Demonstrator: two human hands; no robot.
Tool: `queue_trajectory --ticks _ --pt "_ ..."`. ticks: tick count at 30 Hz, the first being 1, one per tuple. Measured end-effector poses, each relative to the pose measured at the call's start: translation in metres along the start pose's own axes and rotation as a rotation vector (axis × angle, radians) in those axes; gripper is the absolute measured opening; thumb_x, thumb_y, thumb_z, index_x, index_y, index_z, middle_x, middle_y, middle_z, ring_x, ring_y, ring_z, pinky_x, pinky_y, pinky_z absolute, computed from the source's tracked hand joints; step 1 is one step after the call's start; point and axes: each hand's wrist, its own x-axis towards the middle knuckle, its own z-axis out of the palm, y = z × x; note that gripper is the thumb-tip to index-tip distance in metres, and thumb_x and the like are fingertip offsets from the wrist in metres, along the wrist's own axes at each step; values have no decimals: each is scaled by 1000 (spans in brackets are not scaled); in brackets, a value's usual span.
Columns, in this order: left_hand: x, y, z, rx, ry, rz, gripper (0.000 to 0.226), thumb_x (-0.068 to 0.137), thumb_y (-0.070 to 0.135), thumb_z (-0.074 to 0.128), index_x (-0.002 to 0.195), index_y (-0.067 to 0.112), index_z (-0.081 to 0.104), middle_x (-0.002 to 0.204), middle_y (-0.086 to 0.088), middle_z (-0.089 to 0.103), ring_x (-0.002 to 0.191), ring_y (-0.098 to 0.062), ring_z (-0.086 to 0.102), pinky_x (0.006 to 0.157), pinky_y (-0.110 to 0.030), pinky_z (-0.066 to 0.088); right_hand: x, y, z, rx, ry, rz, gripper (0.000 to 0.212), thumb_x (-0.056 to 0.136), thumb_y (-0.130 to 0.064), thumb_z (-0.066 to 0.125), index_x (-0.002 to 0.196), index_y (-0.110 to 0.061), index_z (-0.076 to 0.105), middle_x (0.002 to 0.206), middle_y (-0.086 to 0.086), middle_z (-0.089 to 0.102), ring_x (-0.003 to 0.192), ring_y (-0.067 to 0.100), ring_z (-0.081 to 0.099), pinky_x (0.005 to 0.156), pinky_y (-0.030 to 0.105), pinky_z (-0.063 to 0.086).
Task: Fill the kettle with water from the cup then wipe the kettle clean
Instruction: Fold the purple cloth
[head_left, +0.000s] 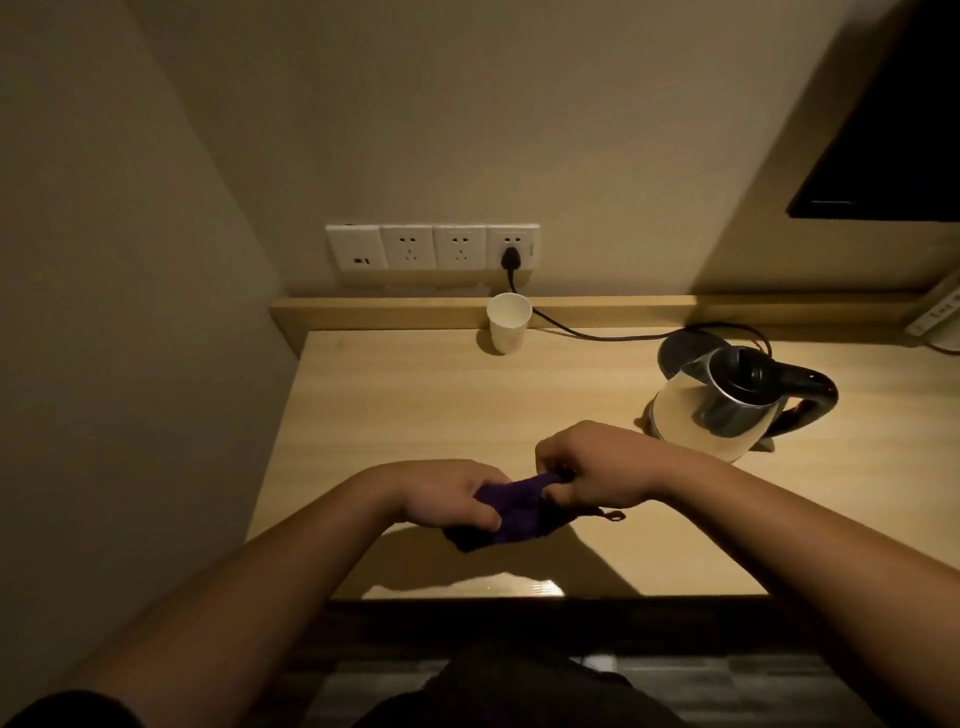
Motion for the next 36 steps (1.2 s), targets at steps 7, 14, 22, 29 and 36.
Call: queue_trajectory --ticks 7,14,22,29,36 --pt "-17 -57 -16 252 273 118 20 94 27 58 113 25 62 102 5 65 90 -11 60 81 -33 51 29 -19 42 237 32 142 30 91 -18 65 117 -21 52 100 -2 65 88 18 62 73 30 52" --pt "22 -86 -10 596 303 177 23 93 25 54 116 28 58 104 6 61 89 -13 54 72 -32 42 48 3 83 102 135 187 32 92 -13 64 123 -14 64 114 5 66 98 20 60 75 22 41" --pt "59 -106 17 1026 601 179 33 76 14 71 103 22 55 96 0 61 83 -18 56 63 -31 45 73 40 129 -260 372 196 38 77 -10 77 112 -11 61 105 12 61 92 26 57 73 35 52" --pt "44 -166 90 1035 341 67 72 94 54 44 148 8 33 156 -14 28 144 -30 27 115 -46 24 36 45 206 -330 135 123 54 90 -41 49 122 0 64 127 23 63 110 41 63 89 49 55" --pt "34 -152 99 1048 268 -40 80 97 61 25 154 13 -3 162 -7 -11 148 -23 -11 119 -47 -6 16 40 217 -428 -24 160 87 96 -69 20 155 -10 -5 157 11 -19 144 27 -22 116 51 -14"
